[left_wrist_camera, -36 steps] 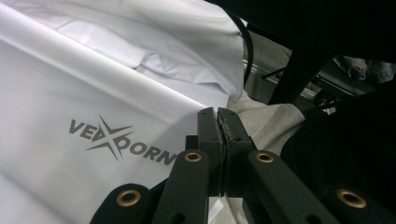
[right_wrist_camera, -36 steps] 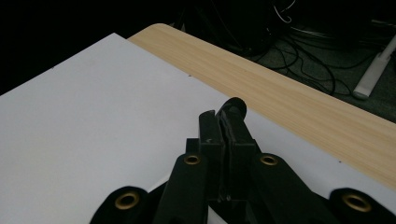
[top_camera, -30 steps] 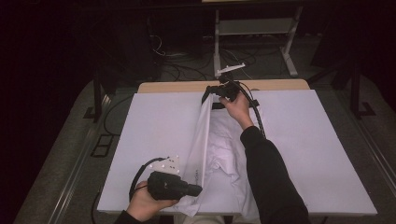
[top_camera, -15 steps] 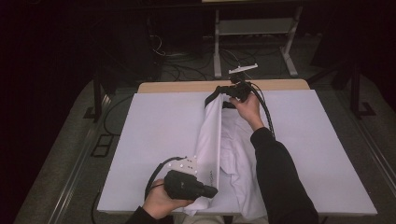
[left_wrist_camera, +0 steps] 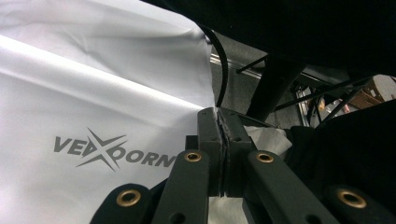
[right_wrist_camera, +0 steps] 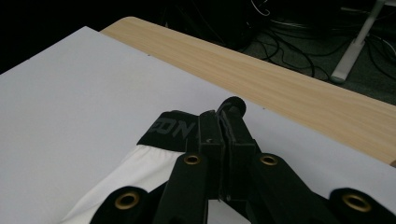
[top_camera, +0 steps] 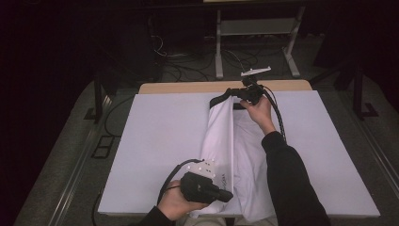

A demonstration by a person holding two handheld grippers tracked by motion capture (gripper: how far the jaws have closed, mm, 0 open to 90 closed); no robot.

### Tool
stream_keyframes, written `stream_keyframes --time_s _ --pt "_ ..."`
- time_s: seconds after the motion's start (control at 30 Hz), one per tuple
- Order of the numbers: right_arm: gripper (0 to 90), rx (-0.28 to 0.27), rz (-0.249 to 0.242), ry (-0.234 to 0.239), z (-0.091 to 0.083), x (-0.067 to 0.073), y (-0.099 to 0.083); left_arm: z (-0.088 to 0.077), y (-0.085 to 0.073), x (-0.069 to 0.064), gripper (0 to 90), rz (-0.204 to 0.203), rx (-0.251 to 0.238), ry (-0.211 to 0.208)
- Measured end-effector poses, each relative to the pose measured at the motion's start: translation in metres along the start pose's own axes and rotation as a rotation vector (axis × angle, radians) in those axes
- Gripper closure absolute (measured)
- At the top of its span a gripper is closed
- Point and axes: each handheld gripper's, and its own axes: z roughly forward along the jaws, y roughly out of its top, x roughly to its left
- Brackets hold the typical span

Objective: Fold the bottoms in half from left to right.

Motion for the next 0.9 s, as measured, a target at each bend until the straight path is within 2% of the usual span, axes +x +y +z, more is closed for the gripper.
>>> stream_keyframes --time_s 0.3,0.6,0.9 --pt "86.5 0.003 0.006 -0.003 -0.007 -0.011 -0.008 0.017 0.009 0.001 87.4 0.010 0.006 -0.018" --pt "86.5 0.001 0.020 -0.013 -0.018 -0.025 -0.015 0.035 0.022 0.001 87.4 0.036 0.016 -0.036" --pt "86.5 0.008 0.023 -0.012 -0.026 -0.039 -0.021 0.054 0.028 0.003 87.4 0.023 0.007 -0.040"
